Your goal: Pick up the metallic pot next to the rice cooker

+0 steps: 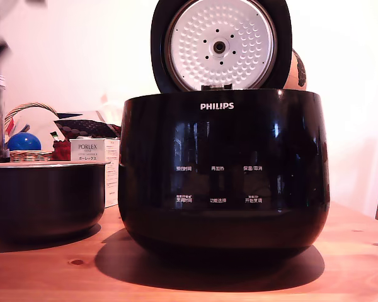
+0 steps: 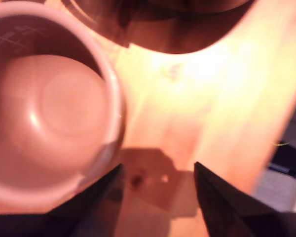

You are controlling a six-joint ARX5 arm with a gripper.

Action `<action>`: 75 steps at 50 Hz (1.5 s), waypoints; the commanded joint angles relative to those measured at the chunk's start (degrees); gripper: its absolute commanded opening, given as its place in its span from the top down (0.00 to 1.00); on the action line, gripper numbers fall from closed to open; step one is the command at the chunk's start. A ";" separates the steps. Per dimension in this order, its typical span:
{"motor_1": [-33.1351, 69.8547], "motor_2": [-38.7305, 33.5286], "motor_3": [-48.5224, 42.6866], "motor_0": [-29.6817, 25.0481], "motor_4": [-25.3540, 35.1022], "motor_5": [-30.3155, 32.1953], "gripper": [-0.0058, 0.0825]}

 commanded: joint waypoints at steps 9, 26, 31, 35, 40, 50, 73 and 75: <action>7.06 -0.92 5.95 0.92 -2.91 1.77 0.36; 16.35 -0.92 9.49 1.01 -2.91 2.97 0.39; 16.74 -0.92 10.88 0.98 -2.91 2.99 0.47; 16.74 -0.90 12.04 1.01 -2.91 3.06 0.51; 16.72 -0.90 12.26 1.01 -2.86 3.41 0.51; 16.74 -0.90 12.52 1.01 -2.71 3.67 0.77; 14.80 -0.02 11.78 0.77 -6.08 4.90 0.96; 14.12 0.35 11.06 0.72 -6.45 4.90 0.96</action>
